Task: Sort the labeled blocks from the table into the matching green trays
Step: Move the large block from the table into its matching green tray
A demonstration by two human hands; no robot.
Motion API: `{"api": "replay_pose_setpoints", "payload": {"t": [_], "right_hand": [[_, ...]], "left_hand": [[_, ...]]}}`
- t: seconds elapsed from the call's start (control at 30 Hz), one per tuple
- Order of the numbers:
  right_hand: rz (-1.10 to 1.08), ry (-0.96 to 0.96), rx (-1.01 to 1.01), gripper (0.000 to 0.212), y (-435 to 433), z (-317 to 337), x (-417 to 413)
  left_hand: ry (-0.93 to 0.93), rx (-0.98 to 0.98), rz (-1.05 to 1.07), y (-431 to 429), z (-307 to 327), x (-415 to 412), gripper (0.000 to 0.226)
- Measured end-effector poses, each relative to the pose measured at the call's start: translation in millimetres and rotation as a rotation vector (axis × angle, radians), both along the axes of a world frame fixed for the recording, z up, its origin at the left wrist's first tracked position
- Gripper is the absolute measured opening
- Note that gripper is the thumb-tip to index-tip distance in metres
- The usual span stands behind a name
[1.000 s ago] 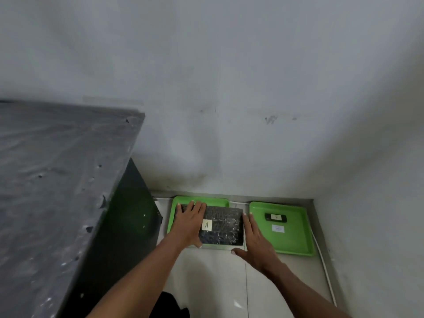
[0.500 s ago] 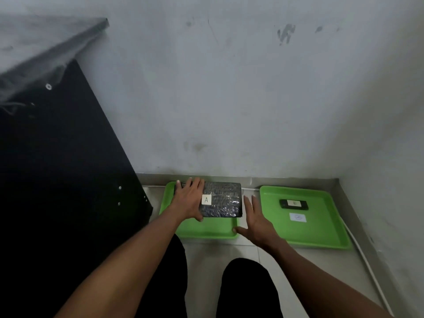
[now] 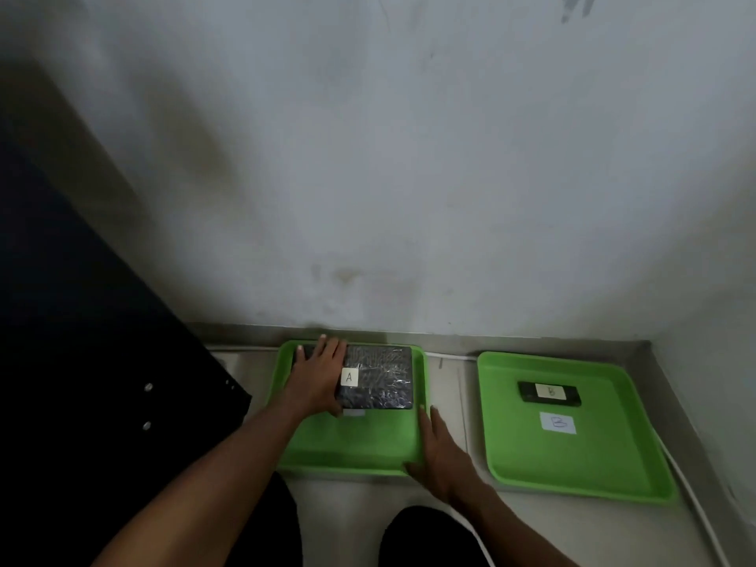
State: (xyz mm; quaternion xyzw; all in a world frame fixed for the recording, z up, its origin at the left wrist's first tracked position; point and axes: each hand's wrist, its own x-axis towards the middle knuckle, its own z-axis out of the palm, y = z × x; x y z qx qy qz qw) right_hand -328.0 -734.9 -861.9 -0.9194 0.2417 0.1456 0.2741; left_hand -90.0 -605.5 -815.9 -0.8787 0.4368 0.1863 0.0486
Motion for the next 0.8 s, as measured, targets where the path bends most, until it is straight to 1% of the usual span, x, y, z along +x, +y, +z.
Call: {"api": "replay_pose_setpoints", "payload": {"t": [0.17, 0.37, 0.5, 0.67, 0.8], "right_hand": [[0.052, 0.113, 0.047, 0.101, -6.2, -47.6, 8.9], [0.092, 0.143, 0.017, 0.093, -10.4, -70.5, 11.2], [0.091, 0.172, -0.001, 0.091, -4.1, -72.9, 13.5], [0.072, 0.178, 0.024, 0.089, -1.8, -64.4, 15.3], [0.057, 0.119, -0.004, 0.083, -6.7, -45.2, 11.8]], "left_hand": [[0.062, 0.058, -0.014, -27.8, -41.5, 33.5, 0.138], [0.128, 0.049, 0.002, -44.1, -70.7, 43.9, 0.134], [0.146, 0.044, -0.011, -39.7, -76.8, 43.4, 0.130], [0.136, 0.113, -0.032, -39.8, -70.1, 36.7, 0.122], [0.105, 0.048, 0.028, -41.5, -50.6, 27.0, 0.118]]}}
